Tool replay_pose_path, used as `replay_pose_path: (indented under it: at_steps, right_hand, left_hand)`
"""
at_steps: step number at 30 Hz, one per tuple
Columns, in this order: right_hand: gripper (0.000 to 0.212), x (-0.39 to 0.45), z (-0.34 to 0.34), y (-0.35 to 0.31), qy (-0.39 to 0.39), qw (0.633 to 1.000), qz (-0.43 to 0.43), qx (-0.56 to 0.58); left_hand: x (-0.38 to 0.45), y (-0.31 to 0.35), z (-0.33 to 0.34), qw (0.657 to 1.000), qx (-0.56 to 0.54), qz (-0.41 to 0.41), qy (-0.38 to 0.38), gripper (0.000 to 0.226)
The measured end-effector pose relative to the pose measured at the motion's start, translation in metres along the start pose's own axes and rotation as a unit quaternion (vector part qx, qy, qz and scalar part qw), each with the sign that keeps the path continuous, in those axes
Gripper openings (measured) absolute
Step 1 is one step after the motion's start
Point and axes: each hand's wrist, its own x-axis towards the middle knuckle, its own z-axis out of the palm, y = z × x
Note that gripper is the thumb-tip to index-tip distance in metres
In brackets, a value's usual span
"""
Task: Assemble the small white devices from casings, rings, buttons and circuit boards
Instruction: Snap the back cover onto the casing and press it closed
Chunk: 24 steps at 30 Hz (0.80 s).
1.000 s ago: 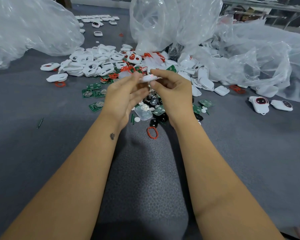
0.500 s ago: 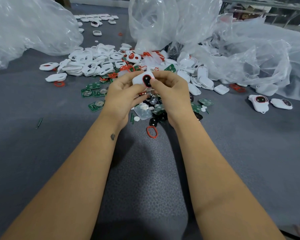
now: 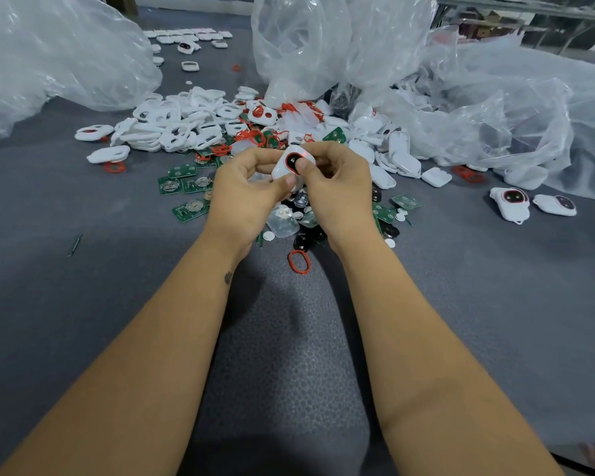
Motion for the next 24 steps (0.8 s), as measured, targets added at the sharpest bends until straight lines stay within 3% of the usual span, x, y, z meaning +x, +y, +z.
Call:
replay_pose_path:
  at_steps: [6,14,24]
  right_hand:
    - [0.022,-0.0017,0.0008,-0.0060,-0.042,0.998,0.005,0.040]
    - [0.014,-0.0010,0.0056,-0.0027,0.001,1.000,0.014,-0.027]
    - [0.025,0.0015,-0.0003,-0.0029,-0.048,0.996,0.037,0.066]
  left_hand:
    - [-0.0006,0.0012,0.0046,1.000,-0.002,-0.011,0.012,0.023]
    - [-0.0033,0.0010,0.0073,0.999,0.050,0.004,0.006,0.022]
    - [0.0001,-0.0002,0.0044,0.997,-0.055,-0.052,0.023,0.024]
